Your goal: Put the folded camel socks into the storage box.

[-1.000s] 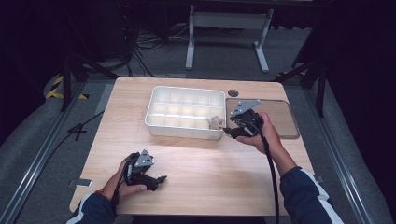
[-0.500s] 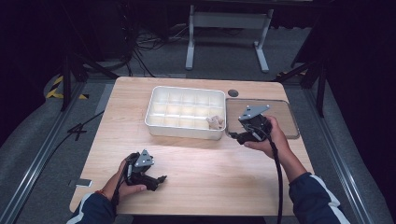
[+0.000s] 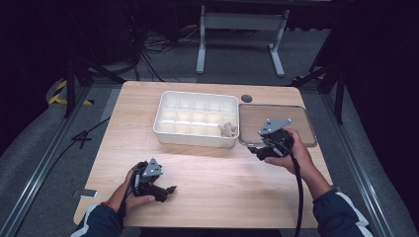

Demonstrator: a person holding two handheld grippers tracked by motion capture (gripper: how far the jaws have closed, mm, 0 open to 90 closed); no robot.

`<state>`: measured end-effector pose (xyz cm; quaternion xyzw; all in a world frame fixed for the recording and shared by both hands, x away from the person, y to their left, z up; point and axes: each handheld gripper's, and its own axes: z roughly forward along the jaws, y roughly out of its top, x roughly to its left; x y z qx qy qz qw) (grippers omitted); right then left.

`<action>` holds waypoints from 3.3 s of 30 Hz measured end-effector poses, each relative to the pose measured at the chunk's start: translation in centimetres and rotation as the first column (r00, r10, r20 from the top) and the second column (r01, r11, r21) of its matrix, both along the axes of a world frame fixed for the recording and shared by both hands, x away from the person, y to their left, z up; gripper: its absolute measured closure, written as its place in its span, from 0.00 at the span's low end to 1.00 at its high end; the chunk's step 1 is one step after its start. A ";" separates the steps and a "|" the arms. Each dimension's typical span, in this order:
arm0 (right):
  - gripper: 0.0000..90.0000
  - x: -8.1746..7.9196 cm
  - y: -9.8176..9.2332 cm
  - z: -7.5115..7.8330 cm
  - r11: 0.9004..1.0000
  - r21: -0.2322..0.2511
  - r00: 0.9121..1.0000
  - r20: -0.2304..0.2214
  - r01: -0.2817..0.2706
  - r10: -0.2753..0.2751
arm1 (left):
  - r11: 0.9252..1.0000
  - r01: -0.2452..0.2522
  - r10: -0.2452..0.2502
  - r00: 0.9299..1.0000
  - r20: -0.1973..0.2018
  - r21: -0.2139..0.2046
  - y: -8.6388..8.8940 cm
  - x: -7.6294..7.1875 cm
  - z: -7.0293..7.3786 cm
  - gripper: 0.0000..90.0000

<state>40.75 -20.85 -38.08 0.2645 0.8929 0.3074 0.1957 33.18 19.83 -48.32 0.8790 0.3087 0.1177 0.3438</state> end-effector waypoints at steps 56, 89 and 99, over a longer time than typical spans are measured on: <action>0.36 -6.1 -8.2 -7.6 0.999 -0.023 0.998 -0.055 0.026 -0.027 | 1.000 -0.005 0.005 1.000 -0.006 -0.006 0.0 0.0 0.0 0.09; 0.29 -8.5 -13.9 -10.6 0.952 0.216 0.976 -0.087 0.215 -0.200 | 1.000 -0.012 0.012 1.000 -0.004 0.006 -0.2 0.2 0.0 0.06; 0.29 -8.5 -14.0 -10.6 0.954 0.214 0.977 -0.085 0.212 -0.198 | 1.000 -0.020 0.020 1.000 -0.010 0.008 -0.2 0.2 -0.1 0.04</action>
